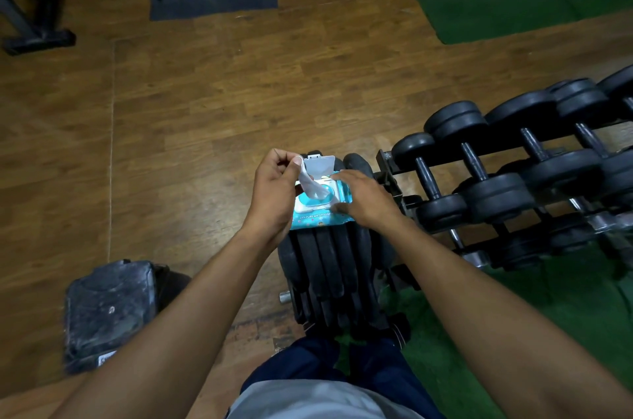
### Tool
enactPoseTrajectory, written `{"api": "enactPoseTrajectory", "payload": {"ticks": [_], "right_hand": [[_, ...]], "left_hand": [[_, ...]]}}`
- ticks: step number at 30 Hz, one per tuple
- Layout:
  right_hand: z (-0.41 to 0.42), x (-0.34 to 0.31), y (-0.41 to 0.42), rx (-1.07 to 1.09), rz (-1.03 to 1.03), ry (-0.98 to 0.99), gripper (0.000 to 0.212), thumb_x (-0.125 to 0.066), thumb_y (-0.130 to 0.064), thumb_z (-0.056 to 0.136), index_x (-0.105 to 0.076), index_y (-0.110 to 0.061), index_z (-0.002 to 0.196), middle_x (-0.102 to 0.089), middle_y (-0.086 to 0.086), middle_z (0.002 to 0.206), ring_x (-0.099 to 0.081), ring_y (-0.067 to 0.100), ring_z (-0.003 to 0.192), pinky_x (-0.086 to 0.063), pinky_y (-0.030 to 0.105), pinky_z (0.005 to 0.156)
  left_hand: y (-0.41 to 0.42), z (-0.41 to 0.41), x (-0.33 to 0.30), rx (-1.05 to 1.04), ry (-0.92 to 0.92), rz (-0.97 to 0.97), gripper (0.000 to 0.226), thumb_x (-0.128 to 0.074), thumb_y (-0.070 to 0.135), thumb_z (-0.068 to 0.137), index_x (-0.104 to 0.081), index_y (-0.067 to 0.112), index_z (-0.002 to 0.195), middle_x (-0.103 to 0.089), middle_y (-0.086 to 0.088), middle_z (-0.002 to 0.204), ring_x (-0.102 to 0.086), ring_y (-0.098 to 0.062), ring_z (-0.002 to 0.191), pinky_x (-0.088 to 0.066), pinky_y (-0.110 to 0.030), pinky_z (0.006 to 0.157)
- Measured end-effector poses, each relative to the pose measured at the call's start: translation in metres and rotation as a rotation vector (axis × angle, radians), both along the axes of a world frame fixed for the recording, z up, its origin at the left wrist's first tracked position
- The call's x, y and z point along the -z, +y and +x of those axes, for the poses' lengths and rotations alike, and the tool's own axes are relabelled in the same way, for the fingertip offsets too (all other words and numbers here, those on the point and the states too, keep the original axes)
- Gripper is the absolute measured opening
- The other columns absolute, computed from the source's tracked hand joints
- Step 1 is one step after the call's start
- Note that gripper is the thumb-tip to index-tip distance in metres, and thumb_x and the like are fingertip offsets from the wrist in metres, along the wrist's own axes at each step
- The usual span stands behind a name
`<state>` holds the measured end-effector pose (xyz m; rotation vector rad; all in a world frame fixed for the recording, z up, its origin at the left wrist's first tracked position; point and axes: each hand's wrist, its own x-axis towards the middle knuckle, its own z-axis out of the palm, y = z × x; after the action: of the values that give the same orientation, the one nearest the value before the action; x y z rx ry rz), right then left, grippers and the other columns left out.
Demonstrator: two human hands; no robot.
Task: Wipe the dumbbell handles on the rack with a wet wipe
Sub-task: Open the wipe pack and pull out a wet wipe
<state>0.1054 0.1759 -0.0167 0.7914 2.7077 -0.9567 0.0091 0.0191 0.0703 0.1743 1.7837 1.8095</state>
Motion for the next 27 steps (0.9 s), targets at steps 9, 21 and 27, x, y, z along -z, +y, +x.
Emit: {"api": "enactPoseTrajectory", "payload": {"ticks": [9, 21, 27], "right_hand": [[0.0, -0.007, -0.001, -0.023, 0.016, -0.009, 0.072, -0.078, -0.039, 0.081, -0.045, -0.03, 0.144, -0.043, -0.008, 0.151, -0.044, 0.014, 0.135, -0.042, 0.035, 0.106], [0.003, -0.02, -0.008, -0.06, 0.033, 0.043, 0.067, -0.081, -0.028, 0.08, -0.051, -0.018, 0.139, -0.053, 0.001, 0.14, -0.047, 0.02, 0.132, -0.045, 0.036, 0.102], [0.005, -0.032, -0.015, 0.095, 0.165, 0.055, 0.042, -0.078, -0.03, 0.078, -0.054, -0.028, 0.111, -0.052, -0.004, 0.12, -0.06, 0.023, 0.101, -0.055, 0.04, 0.071]], "left_hand": [[0.003, 0.013, -0.044, -0.06, -0.005, 0.163, 0.019, -0.05, 0.005, 0.107, -0.054, 0.013, 0.09, -0.058, 0.003, 0.07, -0.053, -0.01, 0.067, -0.049, -0.025, 0.069], [0.004, 0.002, -0.108, -0.067, 0.018, 0.368, 0.012, -0.051, 0.006, 0.106, -0.054, 0.012, 0.096, -0.056, -0.002, 0.086, -0.054, -0.012, 0.075, -0.051, -0.03, 0.07], [0.018, 0.0, -0.098, -0.046, -0.04, 0.371, 0.014, -0.051, 0.004, 0.106, -0.055, 0.011, 0.094, -0.057, -0.002, 0.084, -0.056, -0.012, 0.072, -0.054, -0.029, 0.068]]}}
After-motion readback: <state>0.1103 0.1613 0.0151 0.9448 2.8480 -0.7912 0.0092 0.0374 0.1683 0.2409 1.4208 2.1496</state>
